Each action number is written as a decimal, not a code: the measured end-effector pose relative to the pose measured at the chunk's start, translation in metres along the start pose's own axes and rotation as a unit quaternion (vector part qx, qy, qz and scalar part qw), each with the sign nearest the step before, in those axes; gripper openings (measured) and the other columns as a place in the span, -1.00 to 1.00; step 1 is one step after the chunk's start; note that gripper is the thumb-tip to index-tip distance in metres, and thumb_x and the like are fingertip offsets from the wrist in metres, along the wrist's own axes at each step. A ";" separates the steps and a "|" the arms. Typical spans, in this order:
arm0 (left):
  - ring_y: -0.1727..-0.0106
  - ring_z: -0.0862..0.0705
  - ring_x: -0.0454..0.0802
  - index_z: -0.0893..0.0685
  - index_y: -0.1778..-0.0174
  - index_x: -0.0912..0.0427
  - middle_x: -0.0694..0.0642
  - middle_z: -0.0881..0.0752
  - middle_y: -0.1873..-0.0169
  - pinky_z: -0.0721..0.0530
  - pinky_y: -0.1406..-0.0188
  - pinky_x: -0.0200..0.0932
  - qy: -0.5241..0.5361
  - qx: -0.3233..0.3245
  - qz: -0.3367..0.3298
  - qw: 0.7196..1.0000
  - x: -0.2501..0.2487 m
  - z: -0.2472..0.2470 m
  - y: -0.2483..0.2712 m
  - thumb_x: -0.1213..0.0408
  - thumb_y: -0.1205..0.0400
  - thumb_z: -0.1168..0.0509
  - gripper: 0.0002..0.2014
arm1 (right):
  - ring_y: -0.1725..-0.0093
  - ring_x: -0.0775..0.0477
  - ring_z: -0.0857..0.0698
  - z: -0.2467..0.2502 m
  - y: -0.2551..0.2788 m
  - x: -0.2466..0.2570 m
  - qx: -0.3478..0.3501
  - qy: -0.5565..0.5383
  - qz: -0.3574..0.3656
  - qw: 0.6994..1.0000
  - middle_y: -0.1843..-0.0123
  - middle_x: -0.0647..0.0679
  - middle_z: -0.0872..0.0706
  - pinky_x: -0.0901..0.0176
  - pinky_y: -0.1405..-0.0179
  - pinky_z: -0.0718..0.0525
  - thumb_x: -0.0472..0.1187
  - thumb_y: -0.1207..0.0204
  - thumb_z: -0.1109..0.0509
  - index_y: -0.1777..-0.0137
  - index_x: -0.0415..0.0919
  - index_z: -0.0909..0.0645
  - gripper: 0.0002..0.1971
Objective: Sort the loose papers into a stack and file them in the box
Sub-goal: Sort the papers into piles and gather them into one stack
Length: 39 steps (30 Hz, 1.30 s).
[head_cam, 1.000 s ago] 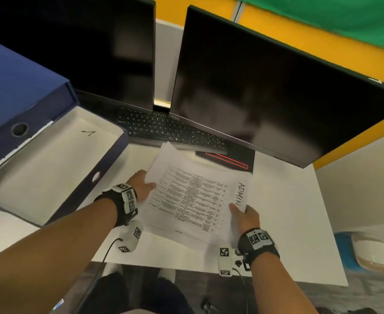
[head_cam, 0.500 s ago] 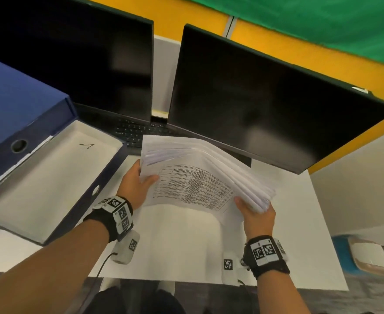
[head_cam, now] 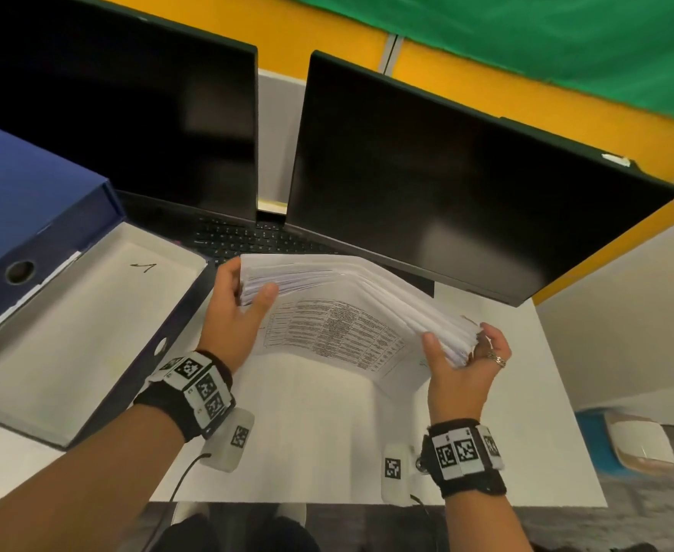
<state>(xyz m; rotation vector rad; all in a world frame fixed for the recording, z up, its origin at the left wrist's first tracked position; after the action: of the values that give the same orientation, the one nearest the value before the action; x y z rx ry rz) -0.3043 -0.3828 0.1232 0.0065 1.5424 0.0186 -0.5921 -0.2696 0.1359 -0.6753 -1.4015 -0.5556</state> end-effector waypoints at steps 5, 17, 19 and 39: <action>0.00 -0.74 -0.13 -0.49 -0.35 0.09 -0.04 -0.70 -0.04 -0.68 0.35 -0.46 0.001 -0.037 -0.017 0.999 -0.013 -0.004 -0.008 0.15 -0.72 -0.23 -0.71 | -0.15 0.05 -0.70 -0.006 0.000 0.013 0.006 0.045 0.052 0.998 -0.21 0.14 -0.57 0.23 0.05 -0.81 -0.20 -0.57 -0.46 -0.16 0.41 -0.36 -0.53; 0.21 -0.70 -0.06 -0.56 0.22 0.07 -0.05 -0.65 0.32 -0.58 0.30 -0.22 -0.047 -0.061 -0.037 0.996 -0.022 -0.002 -0.021 0.11 -0.76 -0.15 -0.75 | 0.02 -0.03 -0.77 0.006 -0.014 0.004 -0.043 0.124 0.039 0.991 0.06 0.05 -0.70 0.47 0.33 -0.69 -0.18 -0.61 -0.40 -0.03 -0.07 -0.61 -0.95; 0.23 -0.66 -0.06 -0.53 0.27 0.00 -0.04 -0.62 0.34 -0.55 0.30 -0.22 -0.059 -0.069 -0.036 0.995 -0.023 -0.001 -0.022 0.15 -0.76 -0.14 -0.74 | 0.00 -0.08 -0.77 0.007 -0.014 0.001 -0.049 0.124 0.030 0.991 0.04 0.00 -0.72 0.36 0.25 -0.73 -0.20 -0.61 -0.41 -0.04 -0.10 -0.64 -0.94; 0.10 -0.70 -0.01 -0.74 0.12 0.13 0.03 -0.75 0.16 -0.61 0.22 -0.21 -0.120 -0.056 0.004 0.991 -0.020 -0.001 -0.033 0.32 -0.62 -0.33 -0.91 | -0.06 0.02 -0.75 -0.004 -0.013 0.006 -0.004 0.177 0.009 0.984 -0.06 0.06 -0.76 -0.07 -0.07 -0.80 -0.06 -0.52 -0.50 -0.06 0.05 -0.74 -0.86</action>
<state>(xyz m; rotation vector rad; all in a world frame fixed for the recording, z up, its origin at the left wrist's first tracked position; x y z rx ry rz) -0.3052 -0.4165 0.1424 -0.0716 1.2993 0.1080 -0.5980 -0.2811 0.1434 -0.5631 -1.0604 -0.6338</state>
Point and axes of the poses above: each hand's wrist, its own y-axis away from the middle knuckle, its own z-axis out of the back of the hand, x = y × z, the point moved 5 cm from there along -y, towards the middle knuckle
